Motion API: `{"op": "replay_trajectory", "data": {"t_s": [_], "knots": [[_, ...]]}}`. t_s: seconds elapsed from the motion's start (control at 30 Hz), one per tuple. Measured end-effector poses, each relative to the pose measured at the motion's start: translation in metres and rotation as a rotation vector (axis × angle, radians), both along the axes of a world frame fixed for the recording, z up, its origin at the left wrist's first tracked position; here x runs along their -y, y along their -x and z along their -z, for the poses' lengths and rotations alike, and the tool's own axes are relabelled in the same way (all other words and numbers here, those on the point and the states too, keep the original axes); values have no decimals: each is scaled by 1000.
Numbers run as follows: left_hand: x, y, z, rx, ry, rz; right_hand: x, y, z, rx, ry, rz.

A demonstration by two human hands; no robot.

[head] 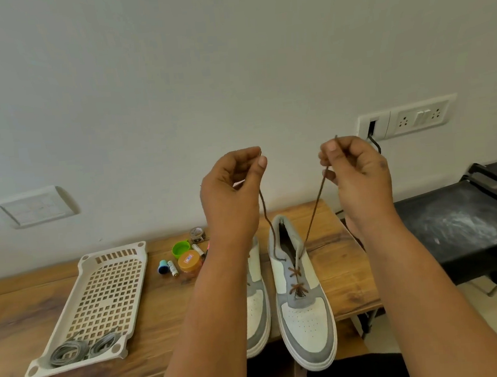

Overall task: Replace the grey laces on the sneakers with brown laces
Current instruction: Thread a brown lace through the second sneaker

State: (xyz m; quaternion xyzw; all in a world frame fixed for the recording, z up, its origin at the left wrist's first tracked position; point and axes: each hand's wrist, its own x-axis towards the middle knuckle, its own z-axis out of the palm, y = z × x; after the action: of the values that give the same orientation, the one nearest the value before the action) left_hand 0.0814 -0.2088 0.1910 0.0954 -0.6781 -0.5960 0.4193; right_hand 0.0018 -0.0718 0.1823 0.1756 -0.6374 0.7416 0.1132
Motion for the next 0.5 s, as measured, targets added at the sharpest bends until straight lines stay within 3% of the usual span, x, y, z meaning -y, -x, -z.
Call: {"op": "replay_trajectory", "data": {"t_s": [0.1, 0.23, 0.3, 0.4, 0.5], "knots": [[11, 1, 26, 201, 4, 65, -8, 12, 19, 240, -23, -93], [15, 2, 71, 528, 52, 127, -17, 31, 70, 211, -888, -119], [14, 0, 94, 686, 183, 146, -17, 32, 94, 238, -1156, -258], [14, 2, 127, 850, 421, 127, -10, 27, 112, 297, -1270, -429], [12, 5, 148, 925, 482, 121, -5, 28, 115, 277, -1282, -415]]}}
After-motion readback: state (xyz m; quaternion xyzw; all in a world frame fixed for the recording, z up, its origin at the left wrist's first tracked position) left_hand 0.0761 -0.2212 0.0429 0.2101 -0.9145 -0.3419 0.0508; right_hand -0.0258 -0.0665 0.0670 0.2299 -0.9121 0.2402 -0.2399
